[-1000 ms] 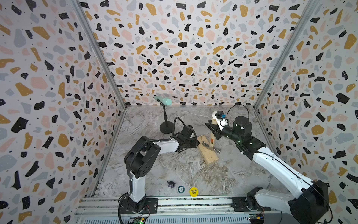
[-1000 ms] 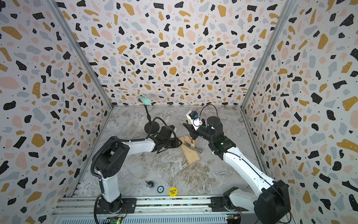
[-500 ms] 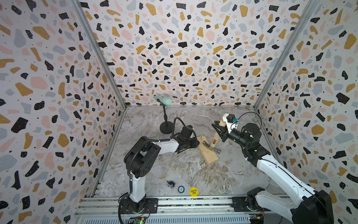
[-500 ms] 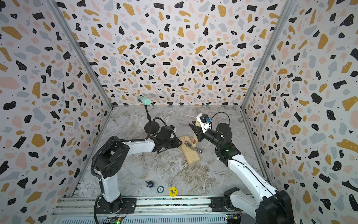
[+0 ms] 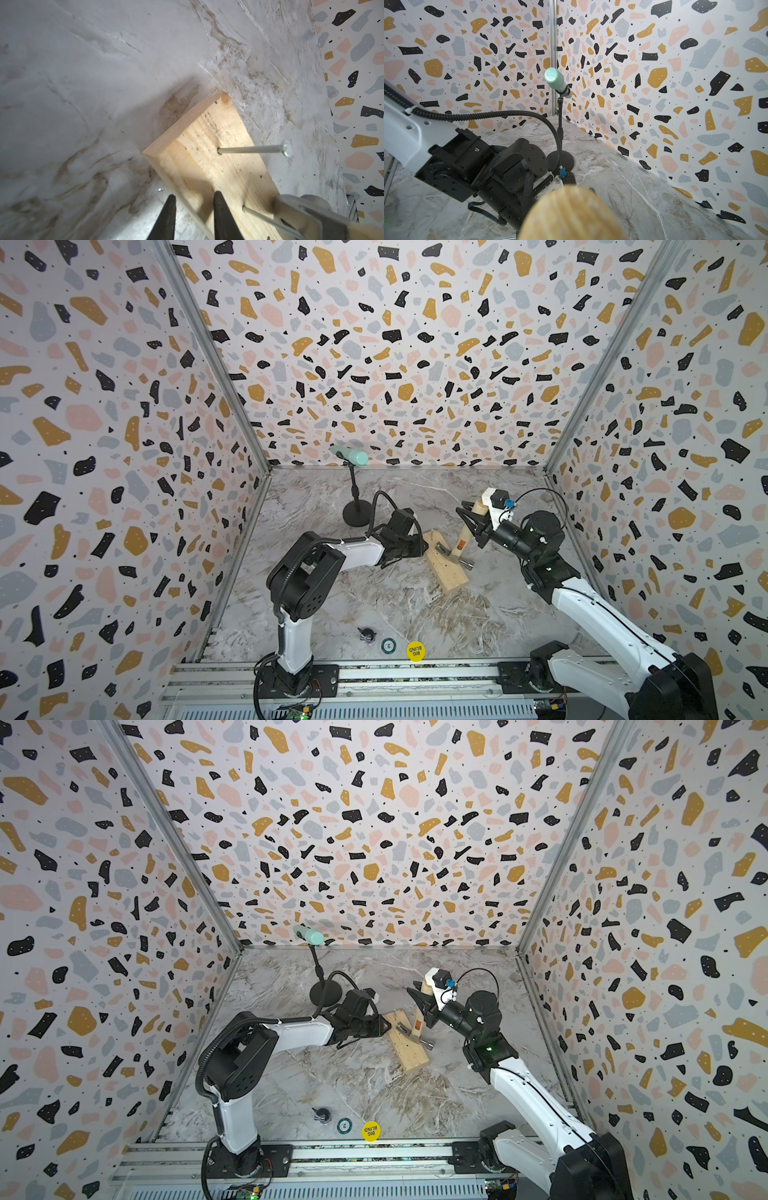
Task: Use a claw hammer to pull out a nail
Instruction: Remove the nail from the mounting plate.
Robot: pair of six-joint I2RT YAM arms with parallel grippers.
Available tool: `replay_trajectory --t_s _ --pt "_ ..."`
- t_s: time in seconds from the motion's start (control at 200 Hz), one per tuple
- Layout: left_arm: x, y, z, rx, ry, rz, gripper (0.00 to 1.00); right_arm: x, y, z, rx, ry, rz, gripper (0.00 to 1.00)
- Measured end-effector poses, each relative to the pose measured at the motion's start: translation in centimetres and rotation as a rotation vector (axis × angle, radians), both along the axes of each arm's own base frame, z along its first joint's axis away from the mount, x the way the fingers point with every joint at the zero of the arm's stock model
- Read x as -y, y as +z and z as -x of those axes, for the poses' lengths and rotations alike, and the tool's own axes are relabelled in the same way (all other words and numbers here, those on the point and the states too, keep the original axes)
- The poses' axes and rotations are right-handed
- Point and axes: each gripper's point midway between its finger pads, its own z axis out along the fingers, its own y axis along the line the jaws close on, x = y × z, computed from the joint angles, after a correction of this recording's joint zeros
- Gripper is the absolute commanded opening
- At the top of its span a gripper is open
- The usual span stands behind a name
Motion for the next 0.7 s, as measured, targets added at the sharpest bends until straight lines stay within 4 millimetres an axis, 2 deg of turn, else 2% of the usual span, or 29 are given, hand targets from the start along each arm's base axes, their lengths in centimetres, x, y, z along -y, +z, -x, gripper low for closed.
replay_trajectory --t_s 0.701 --pt "0.2 -0.1 -0.2 -0.007 -0.002 0.007 0.27 1.1 -0.1 2.1 0.06 -0.004 -0.037 0.0"
